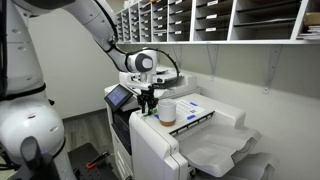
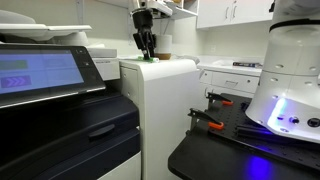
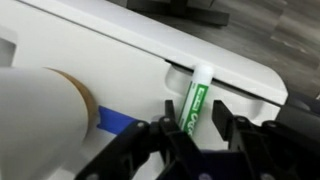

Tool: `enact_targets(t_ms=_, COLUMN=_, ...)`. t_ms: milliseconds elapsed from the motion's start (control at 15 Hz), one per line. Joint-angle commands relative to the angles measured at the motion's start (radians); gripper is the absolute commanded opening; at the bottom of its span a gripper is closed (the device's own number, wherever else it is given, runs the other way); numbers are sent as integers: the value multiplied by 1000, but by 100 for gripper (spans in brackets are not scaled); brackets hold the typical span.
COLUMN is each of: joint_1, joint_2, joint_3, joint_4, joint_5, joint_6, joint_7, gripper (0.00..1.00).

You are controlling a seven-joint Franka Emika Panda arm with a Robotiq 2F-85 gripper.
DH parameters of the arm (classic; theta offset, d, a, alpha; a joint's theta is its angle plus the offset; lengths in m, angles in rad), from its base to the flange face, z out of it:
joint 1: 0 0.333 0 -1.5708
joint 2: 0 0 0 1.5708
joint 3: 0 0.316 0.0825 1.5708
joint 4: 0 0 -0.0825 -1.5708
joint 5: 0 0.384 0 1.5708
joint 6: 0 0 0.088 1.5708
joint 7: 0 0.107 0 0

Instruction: Put the marker in the cup

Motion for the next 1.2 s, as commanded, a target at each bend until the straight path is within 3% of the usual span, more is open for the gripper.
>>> enact_targets(t_ms=0, joint_1=-3, joint_2=41, joint_3=-1, joint_4=32, joint_5=-25, joint_6=31, joint_7=20, gripper=16)
enact_targets(t_ms=133, joint_1=-3, joint_2=41, joint_3=-2, joint_4=36, joint_5=-22, joint_6=41, joint_7=23, gripper=1)
enact_targets(t_ms=400, joint_1=4, joint_2=-36, joint_3=4, joint_4=-34, joint_5=-88, joint_6=169, joint_7=76, gripper=5)
enact_targets(t_ms=667, joint_1=-10, joint_2=-129, joint_3=27, joint_4=-94, joint_5=-340, joint_6=262, joint_7=327, gripper=5)
enact_targets(t_ms=867, joint_1=-30, joint_2=-172, joint_3=88, joint_4=-85, joint_5=-546, joint_6=139, joint_7=578, gripper=5)
enact_targets(t_ms=1133, joint_1=-15, joint_2=-175, joint_3=164, joint_4=-42, joint_5=-629, joint_6=-44, joint_7=790, gripper=5)
